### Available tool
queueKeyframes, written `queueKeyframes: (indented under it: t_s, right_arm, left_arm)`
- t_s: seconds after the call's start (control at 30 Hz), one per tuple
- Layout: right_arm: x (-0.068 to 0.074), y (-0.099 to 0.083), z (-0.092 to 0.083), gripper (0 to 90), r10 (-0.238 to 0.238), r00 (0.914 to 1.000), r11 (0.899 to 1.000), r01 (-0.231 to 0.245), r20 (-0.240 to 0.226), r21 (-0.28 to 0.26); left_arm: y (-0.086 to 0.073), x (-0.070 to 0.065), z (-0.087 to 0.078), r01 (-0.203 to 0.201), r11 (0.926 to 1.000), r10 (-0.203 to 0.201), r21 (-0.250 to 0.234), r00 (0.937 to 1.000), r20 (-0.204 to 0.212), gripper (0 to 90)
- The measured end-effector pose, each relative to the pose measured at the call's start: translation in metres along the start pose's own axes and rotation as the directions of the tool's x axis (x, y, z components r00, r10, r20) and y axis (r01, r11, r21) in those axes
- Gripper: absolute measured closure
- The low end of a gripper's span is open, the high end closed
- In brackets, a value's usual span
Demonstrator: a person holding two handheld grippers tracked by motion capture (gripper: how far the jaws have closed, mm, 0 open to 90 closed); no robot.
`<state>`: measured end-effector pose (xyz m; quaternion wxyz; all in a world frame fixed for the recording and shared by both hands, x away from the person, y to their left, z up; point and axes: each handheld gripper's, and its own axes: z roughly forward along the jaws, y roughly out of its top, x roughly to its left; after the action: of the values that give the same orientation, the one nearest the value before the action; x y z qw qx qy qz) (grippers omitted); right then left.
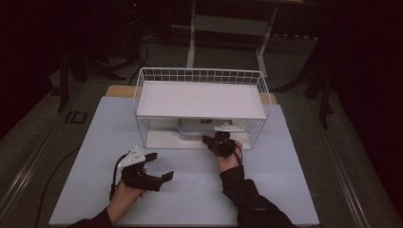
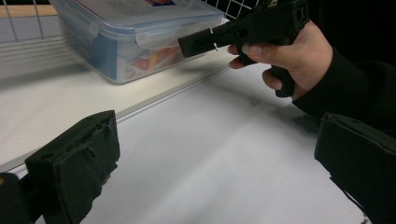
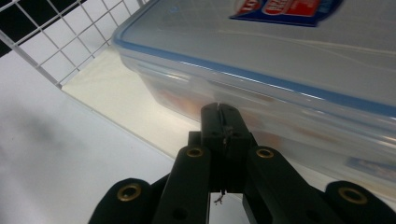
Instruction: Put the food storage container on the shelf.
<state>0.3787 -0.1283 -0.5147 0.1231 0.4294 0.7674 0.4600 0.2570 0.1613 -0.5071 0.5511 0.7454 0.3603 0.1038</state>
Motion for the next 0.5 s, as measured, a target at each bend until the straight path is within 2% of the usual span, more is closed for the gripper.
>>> queueKeyframes:
  t_s: [0.23, 0.3, 0.4, 0.5]
  right_arm:
    - [0.003, 0.001, 0.003, 89.7, -0.021, 0.9997, 1.000, 0.021, -0.011, 0.005]
    - [0.003, 0.000, 0.001, 86.3, 0.003, 0.9992, 1.000, -0.003, -0.040, 0.002]
    - [0.009, -0.001, -0.005, 79.6, -0.016, 0.9987, 1.000, 0.016, -0.049, -0.009]
    - [0.012, -0.002, -0.013, 68.8, -0.005, 0.9983, 1.000, 0.004, -0.059, -0.026]
  left_arm:
    - [0.000, 0.000, 0.000, 0.000, 1.0000, 0.000, -0.001, 1.0000, -0.002, 0.0]
    - [0.001, -0.001, 0.000, -0.008, 1.0000, 0.008, -0.001, 1.0000, -0.003, 0.0]
    - [0.003, -0.001, -0.001, -0.018, 0.9998, 0.018, -0.006, 0.9998, -0.005, 0.0]
    - [0.005, -0.001, -0.002, -0.019, 0.9998, 0.019, -0.010, 0.9998, -0.007, 0.0]
